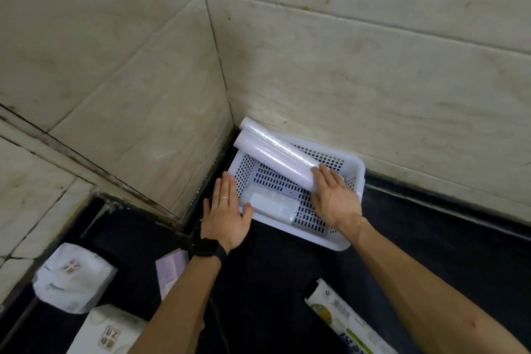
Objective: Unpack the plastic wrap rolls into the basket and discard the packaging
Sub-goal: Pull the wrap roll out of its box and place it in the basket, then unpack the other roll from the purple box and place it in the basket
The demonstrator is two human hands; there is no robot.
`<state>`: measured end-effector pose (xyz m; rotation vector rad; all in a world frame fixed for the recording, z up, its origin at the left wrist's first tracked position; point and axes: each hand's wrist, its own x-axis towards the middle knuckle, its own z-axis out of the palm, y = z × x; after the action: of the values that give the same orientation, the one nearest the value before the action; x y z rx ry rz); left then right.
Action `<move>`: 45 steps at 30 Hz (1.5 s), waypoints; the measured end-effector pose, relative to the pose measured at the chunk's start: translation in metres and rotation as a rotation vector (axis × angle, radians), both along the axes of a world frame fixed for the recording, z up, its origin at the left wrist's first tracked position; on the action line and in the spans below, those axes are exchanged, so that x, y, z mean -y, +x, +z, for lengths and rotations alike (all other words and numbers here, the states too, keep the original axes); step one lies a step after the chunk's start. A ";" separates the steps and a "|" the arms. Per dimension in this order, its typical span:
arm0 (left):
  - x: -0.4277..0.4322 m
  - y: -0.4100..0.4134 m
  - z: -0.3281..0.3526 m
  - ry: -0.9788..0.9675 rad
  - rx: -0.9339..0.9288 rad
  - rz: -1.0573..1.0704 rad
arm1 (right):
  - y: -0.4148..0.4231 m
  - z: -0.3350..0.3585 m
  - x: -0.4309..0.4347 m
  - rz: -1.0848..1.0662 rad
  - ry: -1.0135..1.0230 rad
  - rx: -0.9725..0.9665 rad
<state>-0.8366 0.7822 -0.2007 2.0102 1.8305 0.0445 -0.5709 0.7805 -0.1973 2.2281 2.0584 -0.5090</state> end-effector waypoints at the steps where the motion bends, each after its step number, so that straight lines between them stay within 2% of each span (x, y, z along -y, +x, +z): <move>1: 0.000 0.000 0.000 0.006 -0.001 -0.001 | 0.000 0.000 0.000 0.002 -0.004 0.001; 7: 0.001 0.000 0.004 0.002 -0.041 -0.011 | 0.000 0.000 -0.002 -0.010 0.013 -0.004; 12: -0.001 -0.001 0.009 0.039 -0.084 -0.038 | 0.009 0.008 0.005 -0.003 0.074 -0.108; 17: 0.009 -0.002 0.025 0.076 -0.006 0.011 | 0.004 0.039 0.030 -0.013 0.093 -0.223; 22: 0.059 -0.010 0.044 0.216 0.107 0.151 | -0.021 0.068 0.086 0.033 0.209 -0.426; 25: 0.103 -0.022 0.046 0.191 0.152 0.256 | -0.039 0.076 0.123 0.078 0.246 -0.500; 29: 0.162 -0.041 0.044 0.172 0.117 0.339 | -0.059 0.075 0.165 0.150 0.247 -0.543; 36: 0.230 -0.072 0.032 0.067 0.045 0.433 | -0.090 0.035 0.212 0.307 0.131 -0.470; 45: 0.216 -0.091 0.011 0.002 0.000 0.345 | -0.120 -0.028 0.230 0.395 -0.137 -0.172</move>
<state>-0.9275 0.5665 -0.1900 1.6728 2.1558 0.1469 -0.6906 0.5505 -0.2250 1.6938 2.3814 -0.7953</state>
